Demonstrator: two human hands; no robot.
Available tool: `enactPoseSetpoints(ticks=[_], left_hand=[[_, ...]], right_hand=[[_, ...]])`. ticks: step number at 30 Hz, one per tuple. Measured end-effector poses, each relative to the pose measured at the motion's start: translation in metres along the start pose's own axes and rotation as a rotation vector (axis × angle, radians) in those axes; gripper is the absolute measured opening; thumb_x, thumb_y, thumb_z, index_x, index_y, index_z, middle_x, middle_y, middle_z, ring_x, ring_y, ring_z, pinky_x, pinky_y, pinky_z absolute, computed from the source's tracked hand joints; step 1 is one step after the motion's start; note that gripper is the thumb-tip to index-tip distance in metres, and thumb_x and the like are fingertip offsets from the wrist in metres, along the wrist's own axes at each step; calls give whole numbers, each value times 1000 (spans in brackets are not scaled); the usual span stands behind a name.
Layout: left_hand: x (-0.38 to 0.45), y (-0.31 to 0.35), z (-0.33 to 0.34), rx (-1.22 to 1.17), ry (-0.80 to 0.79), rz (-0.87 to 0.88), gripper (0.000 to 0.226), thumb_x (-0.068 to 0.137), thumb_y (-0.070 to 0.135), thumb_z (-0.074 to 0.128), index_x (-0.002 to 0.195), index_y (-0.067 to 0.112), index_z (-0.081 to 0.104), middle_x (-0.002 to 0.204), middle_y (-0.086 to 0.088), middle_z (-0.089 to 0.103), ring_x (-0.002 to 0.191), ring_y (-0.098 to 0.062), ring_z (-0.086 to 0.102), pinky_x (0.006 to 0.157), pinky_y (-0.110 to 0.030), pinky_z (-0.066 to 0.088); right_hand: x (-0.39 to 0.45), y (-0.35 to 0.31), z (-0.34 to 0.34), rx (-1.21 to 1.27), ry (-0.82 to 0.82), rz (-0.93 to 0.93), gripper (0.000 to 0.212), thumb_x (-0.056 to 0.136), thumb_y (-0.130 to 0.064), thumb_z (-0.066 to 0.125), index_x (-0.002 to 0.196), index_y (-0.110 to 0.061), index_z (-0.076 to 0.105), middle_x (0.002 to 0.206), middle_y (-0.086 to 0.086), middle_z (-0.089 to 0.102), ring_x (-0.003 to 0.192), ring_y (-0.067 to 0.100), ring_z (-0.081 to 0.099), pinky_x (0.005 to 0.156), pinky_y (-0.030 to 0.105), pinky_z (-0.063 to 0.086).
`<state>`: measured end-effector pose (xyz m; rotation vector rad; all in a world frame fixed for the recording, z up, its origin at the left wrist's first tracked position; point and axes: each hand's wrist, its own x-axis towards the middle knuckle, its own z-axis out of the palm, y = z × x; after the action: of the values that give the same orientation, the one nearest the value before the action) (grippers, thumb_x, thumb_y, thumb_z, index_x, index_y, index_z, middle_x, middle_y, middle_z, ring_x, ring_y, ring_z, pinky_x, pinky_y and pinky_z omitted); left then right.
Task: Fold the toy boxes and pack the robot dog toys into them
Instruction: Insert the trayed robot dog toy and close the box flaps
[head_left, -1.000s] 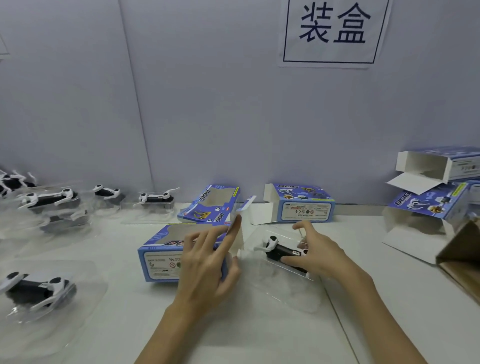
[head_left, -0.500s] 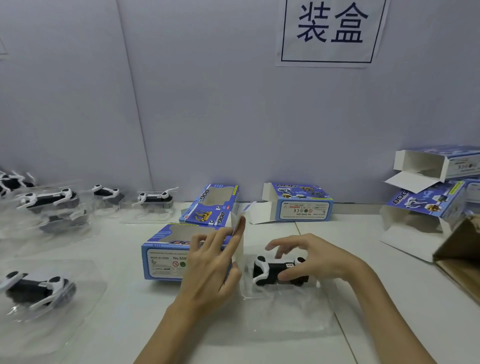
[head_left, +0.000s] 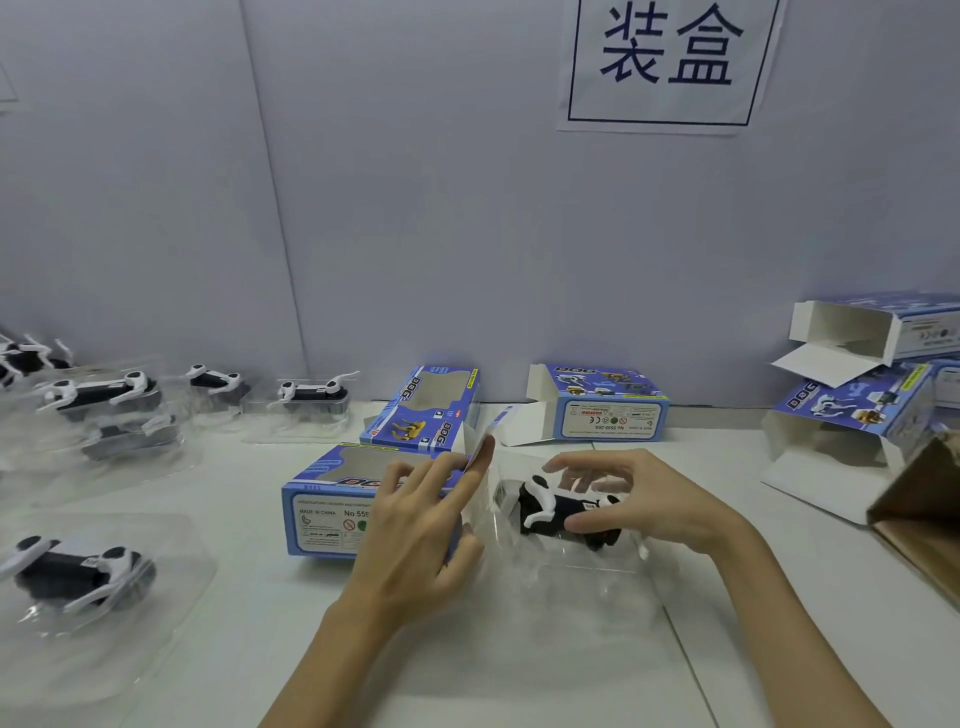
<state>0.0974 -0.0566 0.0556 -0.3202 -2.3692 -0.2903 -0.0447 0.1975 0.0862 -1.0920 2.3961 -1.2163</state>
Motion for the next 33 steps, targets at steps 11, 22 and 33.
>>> enactPoseSetpoints(ticks=[11,22,33], left_hand=[[-1,1,-3,-65,42,-7,80,82,25,44,161,15,35,114,7,54,95,-8,45,85,-32,33],[-3,0,-1,-49,8,67,80,83,24,43,161,13,33,112,5,53,95,-19,54,82,-38,38],[-6,1,8,177,-191,224,100,82,56,61,165,16,23,147,-6,48,123,-26,54,100,-44,41]], right_hand=[[10,4,15,-70,-33,35,54,80,-37,89,127,-51,67,114,-23,71,112,-2,61,102,24,43],[16,9,24,-163,58,104,65,80,-46,86,138,-51,58,114,-27,67,111,-6,57,81,11,44],[21,7,37,-114,231,170,68,71,-39,93,132,-40,63,119,-17,65,113,4,58,78,18,48]])
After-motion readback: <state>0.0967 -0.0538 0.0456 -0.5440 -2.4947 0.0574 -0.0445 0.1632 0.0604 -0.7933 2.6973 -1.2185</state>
